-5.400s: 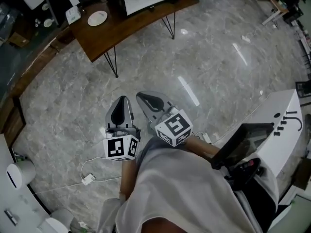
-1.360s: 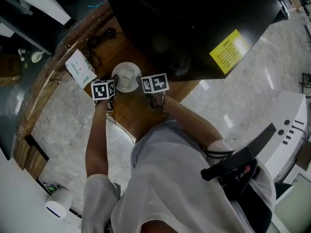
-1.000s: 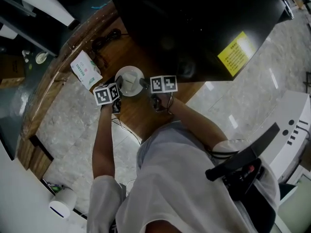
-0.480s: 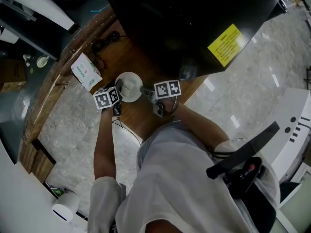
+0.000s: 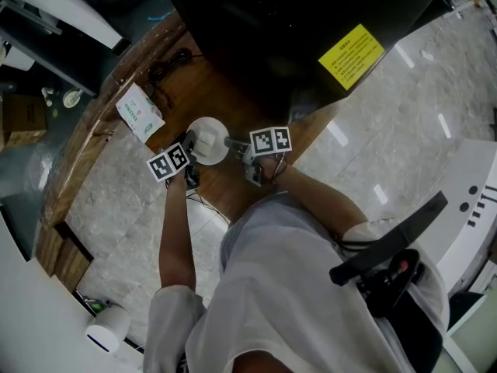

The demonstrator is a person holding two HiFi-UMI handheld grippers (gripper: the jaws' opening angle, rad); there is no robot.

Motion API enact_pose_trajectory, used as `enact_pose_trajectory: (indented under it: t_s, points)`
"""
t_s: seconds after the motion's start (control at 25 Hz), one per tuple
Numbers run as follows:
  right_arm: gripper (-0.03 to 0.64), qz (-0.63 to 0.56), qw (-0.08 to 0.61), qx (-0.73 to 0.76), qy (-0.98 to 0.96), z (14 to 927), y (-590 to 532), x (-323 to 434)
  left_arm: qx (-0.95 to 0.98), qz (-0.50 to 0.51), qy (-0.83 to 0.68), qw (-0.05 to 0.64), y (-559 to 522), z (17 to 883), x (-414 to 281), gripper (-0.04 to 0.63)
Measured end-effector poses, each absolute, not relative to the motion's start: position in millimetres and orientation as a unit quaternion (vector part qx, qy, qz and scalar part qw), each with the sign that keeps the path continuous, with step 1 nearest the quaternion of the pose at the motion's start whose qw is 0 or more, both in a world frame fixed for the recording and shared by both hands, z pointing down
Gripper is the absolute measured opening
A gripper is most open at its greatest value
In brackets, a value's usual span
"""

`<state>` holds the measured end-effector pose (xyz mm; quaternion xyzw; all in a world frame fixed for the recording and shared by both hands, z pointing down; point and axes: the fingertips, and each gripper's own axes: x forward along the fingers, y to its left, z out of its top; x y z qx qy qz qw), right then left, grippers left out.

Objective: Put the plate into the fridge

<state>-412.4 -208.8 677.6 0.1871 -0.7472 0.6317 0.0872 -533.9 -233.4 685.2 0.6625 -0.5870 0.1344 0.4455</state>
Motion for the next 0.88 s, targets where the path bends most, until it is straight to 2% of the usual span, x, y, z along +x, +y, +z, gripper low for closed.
enact_pose_trajectory:
  t_s: [0.36,0.56,0.88]
  points:
    - [0.025,0.631,0.090,0.156,-0.755,663.9,-189.5,-413.2,0.655,0.111,-0.617,0.421,-199.6,678.3,-538.8,0.124]
    - [0.025,0.638,0.081,0.144,-0.752,654.0,-177.0,-410.4,0.653,0.083,-0.635,0.405,-178.8,664.5,-545.4,0.067]
    - [0.026,0.647,0.060,0.157,-0.744,647.6,-168.7,-394.0,0.661,0.078,-0.626,0.405,-147.4,656.9,-545.6,0.066]
